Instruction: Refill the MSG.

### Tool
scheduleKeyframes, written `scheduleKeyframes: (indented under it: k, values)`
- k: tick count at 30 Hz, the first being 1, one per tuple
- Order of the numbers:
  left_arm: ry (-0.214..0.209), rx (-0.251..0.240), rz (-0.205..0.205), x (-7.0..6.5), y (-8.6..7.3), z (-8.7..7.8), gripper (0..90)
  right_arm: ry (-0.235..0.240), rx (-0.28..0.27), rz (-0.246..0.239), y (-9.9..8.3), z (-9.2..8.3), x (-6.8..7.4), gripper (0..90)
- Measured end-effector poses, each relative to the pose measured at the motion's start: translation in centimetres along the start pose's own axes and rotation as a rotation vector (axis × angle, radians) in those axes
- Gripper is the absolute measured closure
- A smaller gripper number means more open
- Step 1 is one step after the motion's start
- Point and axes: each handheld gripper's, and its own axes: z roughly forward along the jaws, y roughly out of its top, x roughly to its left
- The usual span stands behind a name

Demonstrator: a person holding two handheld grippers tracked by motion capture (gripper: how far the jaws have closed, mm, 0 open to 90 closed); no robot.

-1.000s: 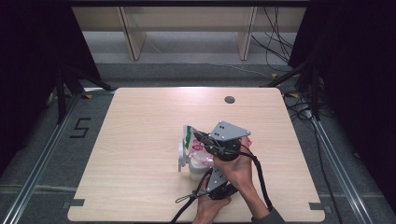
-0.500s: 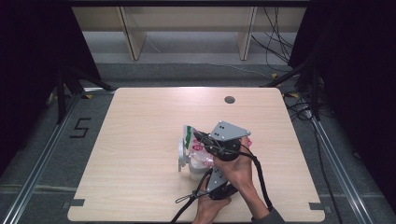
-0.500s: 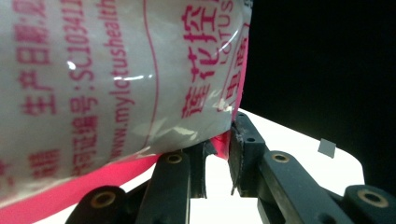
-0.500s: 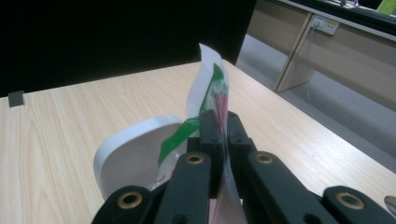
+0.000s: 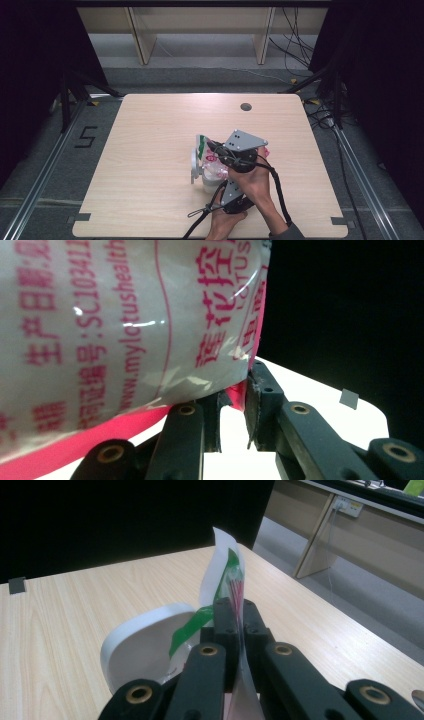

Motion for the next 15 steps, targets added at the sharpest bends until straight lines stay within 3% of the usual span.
scheduleKeyframes:
  k: [15]
  values:
    - [-0.001,-0.012,0.004,0.03,0.08,0.16,77.6,0.017,0.015,-0.003,0.09,-0.01,-0.21,89.9]
